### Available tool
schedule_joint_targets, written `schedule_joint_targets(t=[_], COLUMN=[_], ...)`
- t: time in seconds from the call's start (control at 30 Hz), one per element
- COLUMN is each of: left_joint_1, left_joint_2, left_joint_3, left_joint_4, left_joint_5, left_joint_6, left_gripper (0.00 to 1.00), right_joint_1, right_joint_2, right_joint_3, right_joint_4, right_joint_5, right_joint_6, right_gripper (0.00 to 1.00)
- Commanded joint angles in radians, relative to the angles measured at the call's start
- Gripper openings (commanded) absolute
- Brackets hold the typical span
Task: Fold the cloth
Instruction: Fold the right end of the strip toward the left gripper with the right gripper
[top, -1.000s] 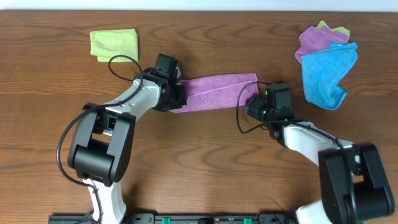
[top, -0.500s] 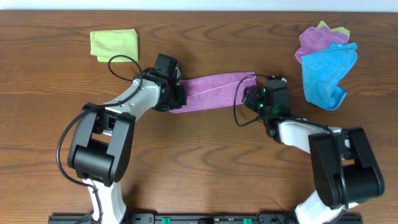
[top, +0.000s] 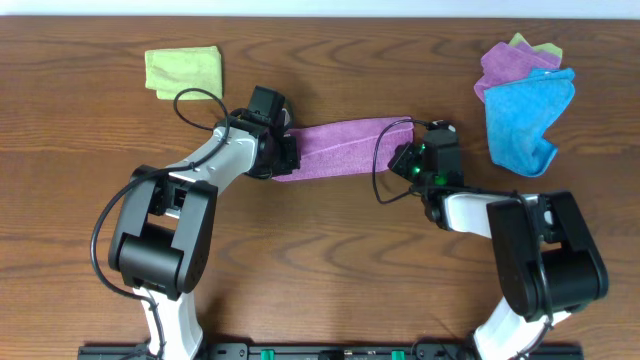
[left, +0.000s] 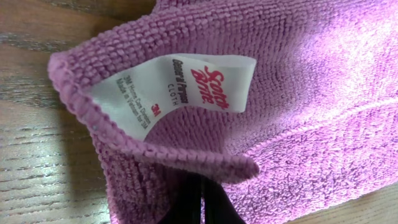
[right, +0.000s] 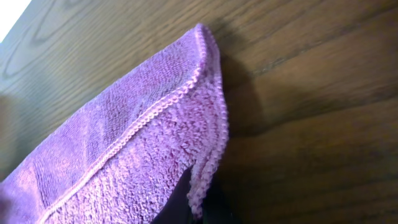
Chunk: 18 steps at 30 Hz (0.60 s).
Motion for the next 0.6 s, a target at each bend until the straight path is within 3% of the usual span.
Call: schedule_joint_targets(t=[0.0, 0.27, 0.57], left_joint_1=[0.015, 0.035, 0.034], left_joint_2=[0.030, 0.030, 0.030], left_joint_3=[-0.026, -0.025, -0.021], left_joint_4=[-0.023, -0.023, -0.008], left_joint_5=[-0.071, -0.068, -0.060], left_joint_6=[0.022, 0.022, 0.022], left_gripper=[0.06, 0.06, 0.06], right_joint_1=[-0.003, 0.023, 0.142], right_joint_2=[-0.069, -0.262, -0.289], right_joint_3=[-0.010, -0.010, 0.028], right_joint_4=[-0.005, -0.102, -0.102], right_joint_5=[-0.042, -0.065, -0.053], right_joint_6=[-0.069, -0.137, -0.146], right_gripper=[0.01, 0.01, 0.02])
